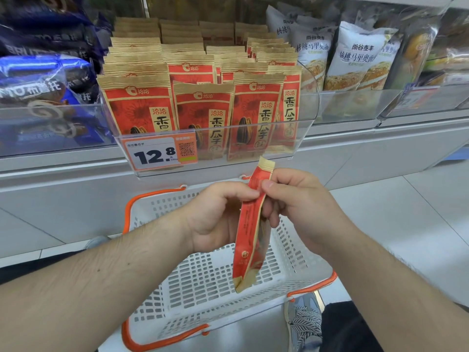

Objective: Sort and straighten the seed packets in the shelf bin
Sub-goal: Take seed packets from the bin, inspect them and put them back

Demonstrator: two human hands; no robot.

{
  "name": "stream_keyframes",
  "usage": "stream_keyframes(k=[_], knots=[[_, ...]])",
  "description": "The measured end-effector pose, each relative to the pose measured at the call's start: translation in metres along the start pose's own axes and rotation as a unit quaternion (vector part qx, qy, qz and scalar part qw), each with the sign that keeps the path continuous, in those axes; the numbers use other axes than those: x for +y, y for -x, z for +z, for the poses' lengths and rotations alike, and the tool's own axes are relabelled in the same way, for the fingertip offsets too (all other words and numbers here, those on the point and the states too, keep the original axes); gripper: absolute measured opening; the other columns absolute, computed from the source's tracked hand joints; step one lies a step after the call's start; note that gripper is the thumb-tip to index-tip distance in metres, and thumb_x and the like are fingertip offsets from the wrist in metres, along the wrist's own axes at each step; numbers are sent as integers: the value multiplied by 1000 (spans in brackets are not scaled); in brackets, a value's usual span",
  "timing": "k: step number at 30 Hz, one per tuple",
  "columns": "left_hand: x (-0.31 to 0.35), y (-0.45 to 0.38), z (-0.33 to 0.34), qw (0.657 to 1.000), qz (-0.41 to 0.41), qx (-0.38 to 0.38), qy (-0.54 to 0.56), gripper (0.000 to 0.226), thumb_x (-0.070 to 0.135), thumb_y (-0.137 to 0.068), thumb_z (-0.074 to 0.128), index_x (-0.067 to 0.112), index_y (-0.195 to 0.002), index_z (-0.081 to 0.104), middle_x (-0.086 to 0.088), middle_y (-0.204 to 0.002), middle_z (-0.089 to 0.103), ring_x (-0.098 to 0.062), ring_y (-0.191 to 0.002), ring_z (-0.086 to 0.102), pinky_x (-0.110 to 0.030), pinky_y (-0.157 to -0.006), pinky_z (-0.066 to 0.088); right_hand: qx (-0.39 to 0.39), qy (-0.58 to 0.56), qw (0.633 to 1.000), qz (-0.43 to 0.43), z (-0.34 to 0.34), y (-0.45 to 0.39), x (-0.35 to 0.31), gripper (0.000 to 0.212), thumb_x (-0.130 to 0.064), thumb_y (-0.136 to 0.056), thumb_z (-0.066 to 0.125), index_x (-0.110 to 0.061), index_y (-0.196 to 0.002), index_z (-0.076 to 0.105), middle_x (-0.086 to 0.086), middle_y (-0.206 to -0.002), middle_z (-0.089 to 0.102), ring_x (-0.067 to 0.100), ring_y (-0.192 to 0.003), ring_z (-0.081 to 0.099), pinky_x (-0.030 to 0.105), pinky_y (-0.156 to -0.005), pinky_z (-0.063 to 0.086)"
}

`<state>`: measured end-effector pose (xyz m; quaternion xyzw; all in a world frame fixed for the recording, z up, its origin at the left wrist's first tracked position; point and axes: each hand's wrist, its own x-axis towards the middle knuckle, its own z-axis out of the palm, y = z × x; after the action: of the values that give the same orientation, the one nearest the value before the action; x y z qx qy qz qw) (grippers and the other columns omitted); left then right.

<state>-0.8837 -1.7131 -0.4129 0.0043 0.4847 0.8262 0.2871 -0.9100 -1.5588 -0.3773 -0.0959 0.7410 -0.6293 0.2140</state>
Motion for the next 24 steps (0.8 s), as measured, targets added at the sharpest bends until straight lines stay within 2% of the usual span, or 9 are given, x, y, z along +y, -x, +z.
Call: stream_keyframes(k=[5, 9, 12, 15, 17, 18, 20, 22, 24], knots=[[-2, -2, -1, 999, 0, -35, 17, 25, 31, -67, 60, 6, -69, 66, -17, -82, 66, -28, -72, 56, -34, -67, 50, -7, -3, 1000, 2, -1, 1, -1, 35, -6, -97, 53, -10, -63, 57, 9, -54, 55, 19, -42, 44, 33, -52, 33], [-1, -2, 0, 999, -1, -33, 12, 25, 31, -67, 59, 7, -70, 66, -16, -82, 66, -28, -74, 56, -36, -70, 48, -10, -6, 1000, 0, -1, 2, -3, 29, -10, -94, 56, -8, -65, 57, 8, -53, 55, 19, -42, 44, 32, -51, 33], [-1, -2, 1, 1000, -4, -18, 4, 23, 28, -71, 56, 7, -69, 65, -16, -81, 66, -27, -72, 57, -35, -69, 48, -4, -3, 1000, 5, -2, 2, -3, 33, -6, -98, 52, -7, -65, 56, 8, -53, 55, 19, -43, 44, 31, -51, 34], [-3, -4, 2, 999, -4, 39, -26, 18, 28, -70, 60, 10, -68, 63, -14, -79, 64, -25, -70, 58, -35, -69, 49, 12, 23, 1000, -4, 1, 2, -2, 34, -9, -99, 52, -8, -65, 59, 8, -55, 57, 19, -44, 48, 26, -49, 40], [-4, -5, 5, 993, 2, 108, -39, 20, 31, -69, 65, 12, -71, 64, -13, -80, 63, -25, -74, 58, -41, -74, 49, 26, 78, 997, -9, 1, 1, -2, 34, -16, -98, 55, -9, -66, 62, 5, -55, 59, 16, -44, 52, 21, -48, 42], [-3, -6, 6, 989, 7, 146, -39, 19, 31, -75, 65, 12, -72, 65, -12, -78, 63, -26, -75, 59, -45, -75, 49, 22, 106, 994, -7, 0, 1, -3, 35, -20, -98, 57, -11, -64, 63, 4, -54, 60, 15, -44, 53, 20, -48, 42], [-2, -6, 8, 977, 18, 213, -23, 23, 26, -89, 58, 14, -70, 63, -7, -70, 62, -25, -71, 59, -46, -72, 49, -24, 151, 988, 13, -4, 3, -8, 36, -23, -95, 61, -12, -61, 62, 6, -55, 61, 14, -45, 54, 20, -49, 43], [1, -6, 9, 966, 28, 259, 5, 29, 25, -92, 56, 16, -64, 59, -2, -65, 58, -23, -69, 56, -42, -66, 50, -94, 212, 971, 52, -9, 6, -13, 31, -24, -90, 67, -8, -63, 64, 8, -57, 63, 14, -48, 56, 22, -52, 47], [2, -6, 8, 958, 27, 282, 33, 37, 25, -92, 57, 19, -56, 59, 1, -61, 57, -23, -69, 55, -44, -67, 52, -143, 277, 947, 80, -12, 10, -16, 25, -21, -86, 72, -9, -65, 67, 6, -59, 66, 12, -51, 60, 23, -56, 51]])
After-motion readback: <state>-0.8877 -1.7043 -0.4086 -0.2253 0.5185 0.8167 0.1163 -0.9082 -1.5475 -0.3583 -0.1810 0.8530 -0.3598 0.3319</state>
